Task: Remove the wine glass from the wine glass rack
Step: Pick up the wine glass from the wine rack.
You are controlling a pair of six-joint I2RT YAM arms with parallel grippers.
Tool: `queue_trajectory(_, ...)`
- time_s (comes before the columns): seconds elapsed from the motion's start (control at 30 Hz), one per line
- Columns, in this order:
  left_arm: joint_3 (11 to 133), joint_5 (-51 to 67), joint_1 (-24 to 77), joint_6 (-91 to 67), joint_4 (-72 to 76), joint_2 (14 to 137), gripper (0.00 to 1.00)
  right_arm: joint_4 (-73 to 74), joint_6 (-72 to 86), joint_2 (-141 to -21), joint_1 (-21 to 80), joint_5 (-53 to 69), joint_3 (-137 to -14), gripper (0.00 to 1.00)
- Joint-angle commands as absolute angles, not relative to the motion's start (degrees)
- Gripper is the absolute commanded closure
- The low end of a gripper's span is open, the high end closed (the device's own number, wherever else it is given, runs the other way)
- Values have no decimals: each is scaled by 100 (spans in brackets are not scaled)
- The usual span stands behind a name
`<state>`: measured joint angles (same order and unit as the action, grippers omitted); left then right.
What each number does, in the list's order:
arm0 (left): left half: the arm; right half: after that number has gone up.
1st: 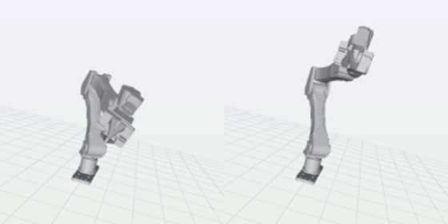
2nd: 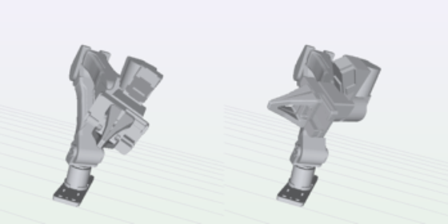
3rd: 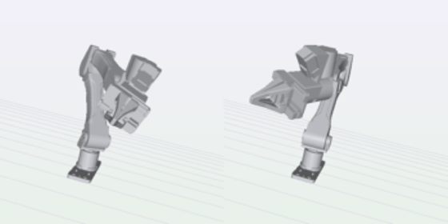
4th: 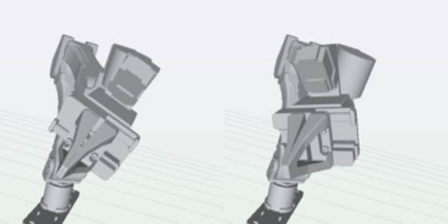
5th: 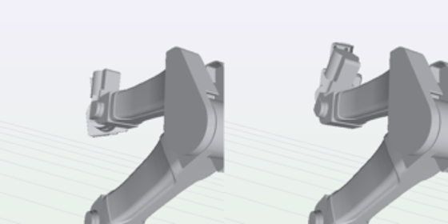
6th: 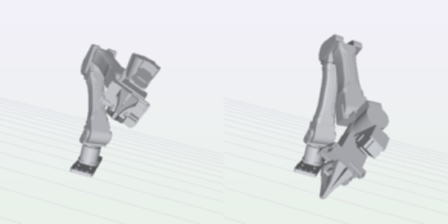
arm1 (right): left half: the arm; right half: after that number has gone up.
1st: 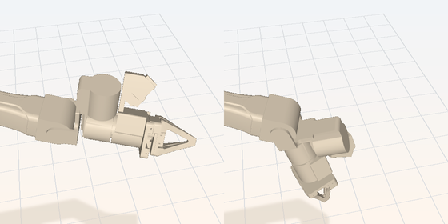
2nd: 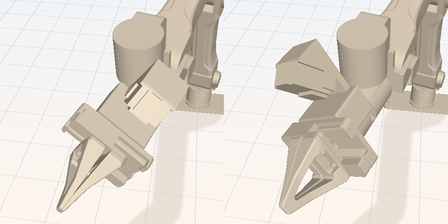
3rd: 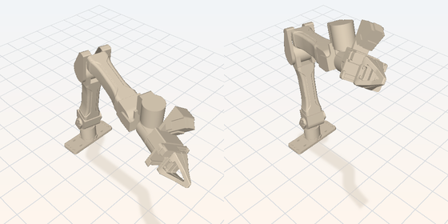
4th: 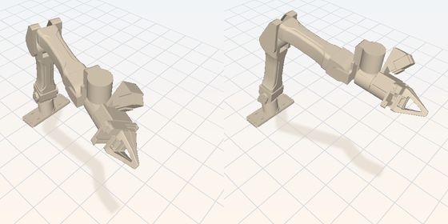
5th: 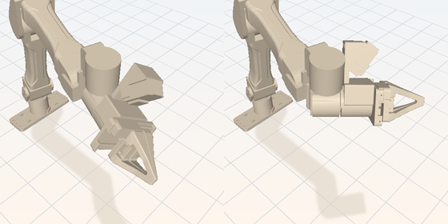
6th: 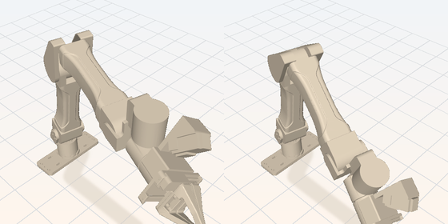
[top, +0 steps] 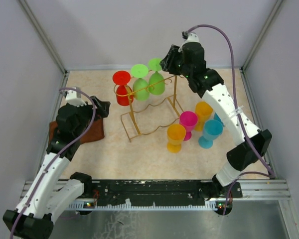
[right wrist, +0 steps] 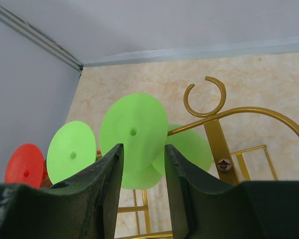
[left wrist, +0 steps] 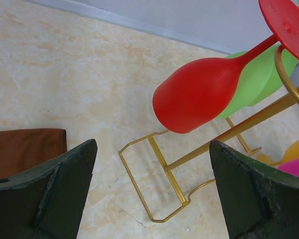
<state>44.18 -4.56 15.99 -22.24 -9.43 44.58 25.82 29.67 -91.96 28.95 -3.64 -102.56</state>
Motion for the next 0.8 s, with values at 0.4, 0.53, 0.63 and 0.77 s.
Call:
queue_trajectory(0.4,4410,-312,1560,-2111,-845,4199,1,2029,3338,-9192,2790,-634,-10278,61)
queue_trajectory(0.53,4376,-247,1564,-2143,-798,4140,1,2182,3294,-9292,2786,-461,-10356,61)
queue_trajectory(0.63,4346,-210,1564,-2193,-779,4123,1,2287,3320,-9351,2786,-480,-10412,61)
queue_trajectory(0.77,4268,-67,1564,-2239,-654,4032,1,1974,3405,-9244,2789,-550,-10140,61)
